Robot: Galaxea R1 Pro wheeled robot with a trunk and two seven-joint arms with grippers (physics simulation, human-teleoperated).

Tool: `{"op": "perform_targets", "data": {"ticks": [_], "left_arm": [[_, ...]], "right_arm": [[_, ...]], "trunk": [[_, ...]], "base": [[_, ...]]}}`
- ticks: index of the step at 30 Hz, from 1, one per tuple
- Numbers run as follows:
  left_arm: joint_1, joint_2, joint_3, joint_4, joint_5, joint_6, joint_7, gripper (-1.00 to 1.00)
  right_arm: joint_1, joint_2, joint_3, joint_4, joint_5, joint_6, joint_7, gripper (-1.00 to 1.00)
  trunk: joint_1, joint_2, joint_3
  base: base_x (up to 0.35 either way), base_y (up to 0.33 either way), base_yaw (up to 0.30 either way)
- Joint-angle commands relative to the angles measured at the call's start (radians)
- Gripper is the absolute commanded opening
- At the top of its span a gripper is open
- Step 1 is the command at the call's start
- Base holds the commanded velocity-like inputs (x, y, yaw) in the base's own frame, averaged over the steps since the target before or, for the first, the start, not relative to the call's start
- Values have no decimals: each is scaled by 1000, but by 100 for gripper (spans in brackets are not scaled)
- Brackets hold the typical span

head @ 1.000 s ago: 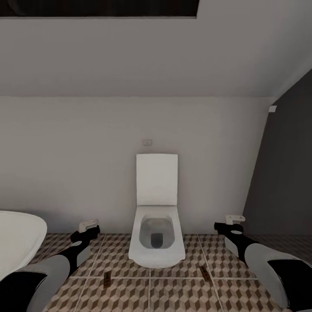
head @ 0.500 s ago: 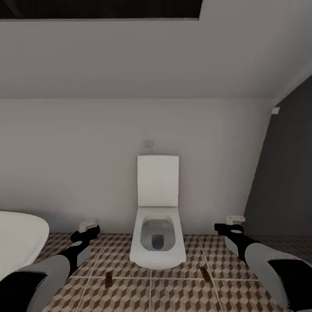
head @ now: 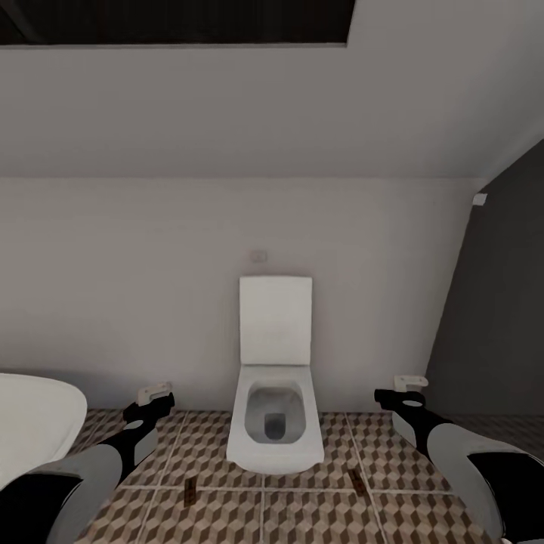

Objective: Take the four mousetraps from the cabinet in the bathroom and place them on the bathroom floor. Make sure all four end up on the same floor surface, and ensure that at least two of them are either under or directly next to the same bathroom sink.

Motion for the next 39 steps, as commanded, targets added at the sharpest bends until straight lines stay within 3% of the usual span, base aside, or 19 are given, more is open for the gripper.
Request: {"op": "perform_targets", "data": {"ticks": [1, 39], "left_arm": [[-1, 0, -8, 0, 7, -2, 3, 100], [-1, -3, -8, 0, 7, -7, 3, 100]], "right_arm": [[-1, 0, 8, 1, -9, -4, -2, 100], [-1, 3, 10, 1, -9, -7, -5, 100]], "trunk": [[-4, 7, 2], [-150, 273, 121]], "base": [[0, 0, 0], [0, 0, 0]]}}
